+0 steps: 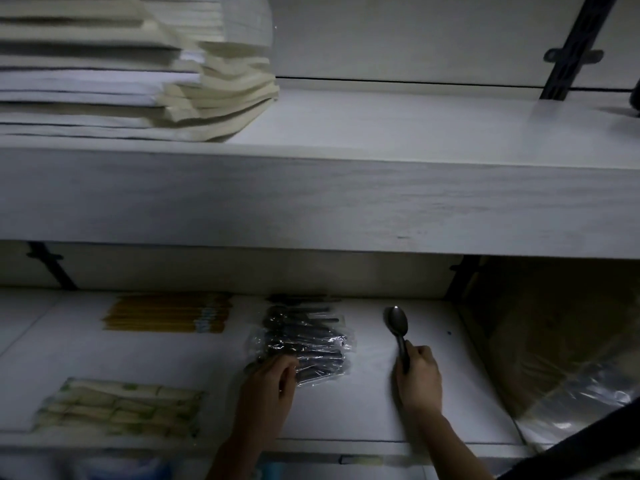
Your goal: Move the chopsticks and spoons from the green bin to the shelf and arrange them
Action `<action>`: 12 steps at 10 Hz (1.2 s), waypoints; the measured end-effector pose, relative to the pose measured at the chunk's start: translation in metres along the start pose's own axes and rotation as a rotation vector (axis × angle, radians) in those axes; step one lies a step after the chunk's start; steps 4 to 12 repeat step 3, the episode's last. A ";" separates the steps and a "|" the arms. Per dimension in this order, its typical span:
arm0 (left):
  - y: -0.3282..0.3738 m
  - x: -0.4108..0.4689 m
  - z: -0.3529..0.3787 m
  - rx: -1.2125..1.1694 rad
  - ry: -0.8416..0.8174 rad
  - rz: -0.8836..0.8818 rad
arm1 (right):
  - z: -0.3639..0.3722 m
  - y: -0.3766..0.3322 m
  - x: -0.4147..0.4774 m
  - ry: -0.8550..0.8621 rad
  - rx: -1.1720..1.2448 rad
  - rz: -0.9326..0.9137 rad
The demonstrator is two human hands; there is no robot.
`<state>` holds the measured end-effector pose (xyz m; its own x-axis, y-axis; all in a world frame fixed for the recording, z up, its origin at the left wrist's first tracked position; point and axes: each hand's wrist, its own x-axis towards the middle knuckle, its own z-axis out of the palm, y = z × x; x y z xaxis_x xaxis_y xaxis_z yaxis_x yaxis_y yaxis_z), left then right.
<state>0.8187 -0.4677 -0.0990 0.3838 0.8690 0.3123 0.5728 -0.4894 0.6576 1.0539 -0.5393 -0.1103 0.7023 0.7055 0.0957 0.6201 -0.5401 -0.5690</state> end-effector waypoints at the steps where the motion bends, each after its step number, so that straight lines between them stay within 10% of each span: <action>1: -0.009 -0.007 -0.014 0.033 0.010 -0.036 | 0.005 -0.005 0.003 -0.039 -0.022 0.009; 12: -0.036 -0.020 -0.055 -0.055 0.084 -0.089 | 0.002 -0.018 -0.015 0.022 -0.102 0.022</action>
